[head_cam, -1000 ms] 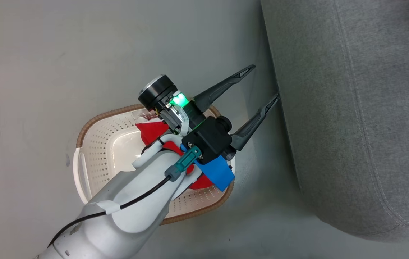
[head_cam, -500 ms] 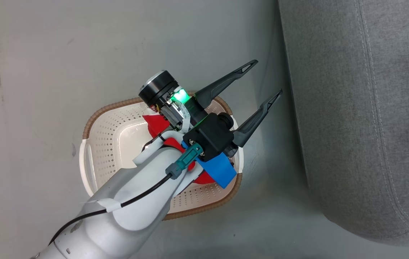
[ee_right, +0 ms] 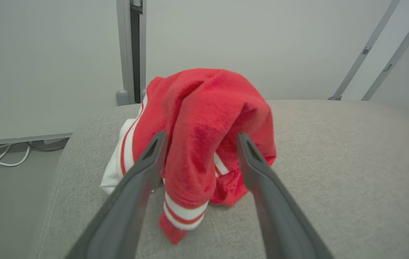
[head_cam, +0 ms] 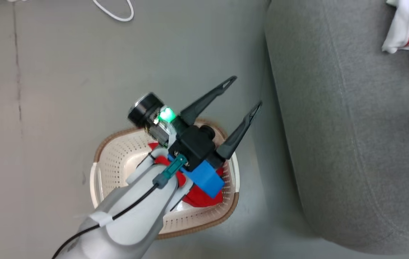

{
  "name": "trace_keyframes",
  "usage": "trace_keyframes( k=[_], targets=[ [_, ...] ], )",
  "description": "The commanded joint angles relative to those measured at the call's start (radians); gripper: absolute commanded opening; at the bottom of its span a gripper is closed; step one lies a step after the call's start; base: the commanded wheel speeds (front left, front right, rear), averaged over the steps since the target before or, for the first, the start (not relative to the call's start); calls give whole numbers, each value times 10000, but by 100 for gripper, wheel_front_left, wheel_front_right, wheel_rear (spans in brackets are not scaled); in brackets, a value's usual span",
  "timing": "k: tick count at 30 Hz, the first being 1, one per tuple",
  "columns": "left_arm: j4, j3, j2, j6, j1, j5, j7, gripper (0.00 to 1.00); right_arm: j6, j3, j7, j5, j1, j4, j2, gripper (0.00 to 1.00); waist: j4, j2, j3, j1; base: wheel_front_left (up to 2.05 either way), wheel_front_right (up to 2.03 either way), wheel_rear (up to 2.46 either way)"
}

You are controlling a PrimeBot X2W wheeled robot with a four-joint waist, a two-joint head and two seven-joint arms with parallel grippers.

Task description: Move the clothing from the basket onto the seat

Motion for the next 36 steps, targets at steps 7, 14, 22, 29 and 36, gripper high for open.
trace_keyframes(
  k=[7, 14, 22, 29, 36],
  targets=[
    [-100, 742, 131, 366, 1259, -325, -27, 100, 1, 625, -6, -27, 1961, -1292, 408, 100, -374, 0, -1638, 0, 0, 0, 0],
    [-311, 1674, 276, 694, 2560, -528, -27, 100, 1, 1584, -6, 275, 3237, -2777, 818, 100, -77, 0, -2760, 0, 0, 0, 0],
    [-577, 2797, 398, 938, 3780, -558, -27, 100, 1, 2240, -6, 468, 4210, -3809, 1170, 100, 610, 0, -3741, 0, 0, 0, 0],
    [-817, 3877, 450, 1046, 4827, -476, -27, 100, 1, 2612, -6, 466, 5072, -4411, 1646, 100, 1287, 0, -4527, 0, 0, 0, 0],
    [-1088, 4944, 510, 1109, 5700, -300, -27, 100, 1, 2913, -5, 378, 5807, -4902, 2095, 100, 1607, 0, -4919, 0, 0, 0, 0]
  ],
)
